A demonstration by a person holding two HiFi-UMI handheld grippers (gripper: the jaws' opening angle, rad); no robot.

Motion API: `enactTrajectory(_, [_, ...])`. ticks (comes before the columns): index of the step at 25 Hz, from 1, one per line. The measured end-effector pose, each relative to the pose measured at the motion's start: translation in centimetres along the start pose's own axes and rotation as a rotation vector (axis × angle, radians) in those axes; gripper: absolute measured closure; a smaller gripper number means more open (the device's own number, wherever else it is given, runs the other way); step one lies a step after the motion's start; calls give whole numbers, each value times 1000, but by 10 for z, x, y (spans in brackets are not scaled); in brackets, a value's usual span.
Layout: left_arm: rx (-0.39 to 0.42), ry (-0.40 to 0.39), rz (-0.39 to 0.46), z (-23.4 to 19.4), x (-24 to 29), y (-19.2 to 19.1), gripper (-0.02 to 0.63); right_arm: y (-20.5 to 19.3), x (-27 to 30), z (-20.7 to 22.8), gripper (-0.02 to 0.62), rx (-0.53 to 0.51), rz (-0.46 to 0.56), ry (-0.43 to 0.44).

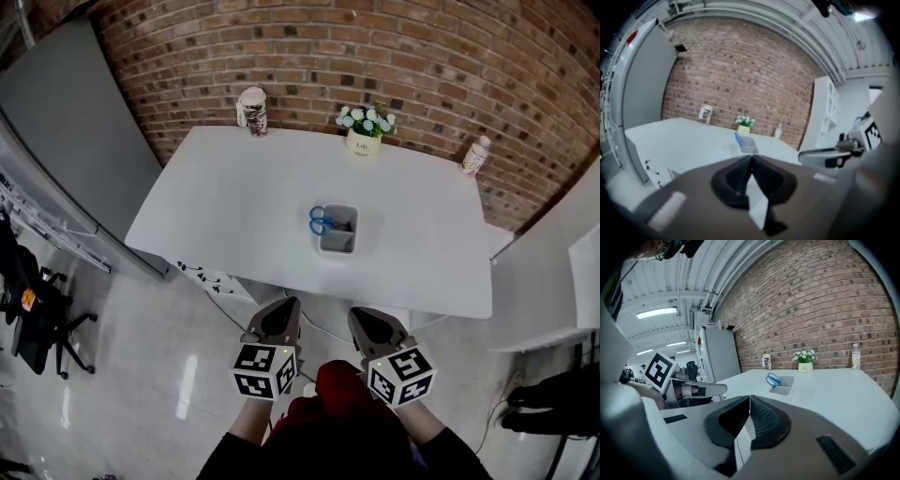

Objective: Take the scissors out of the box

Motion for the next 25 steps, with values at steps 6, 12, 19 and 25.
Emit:
enactTrajectory(6, [-36,-6,-2,-4,14,4,580,1,-5,11,586,14,13,-26])
enactTrajectory(12, [-73,-11,-20,-11,36,6,558,3,1,26,586,25,22,-44])
enactTrajectory(19, [-81,-20,-48,-15,77,16,534,9,16,58,586,47,15,-58])
enactTrajectory(25, [-90,-18,-67,-22,112,24,512,17,35,85,586,58,3,-63])
Point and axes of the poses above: the fingertips, and each gripper's own axes: x forward along the fingers, z to its right, y out of its top, the point moved 5 cm from there along -x, backward along the fingers, and after that the axes turned 2 degrees about -z, right-handed, at the moved point
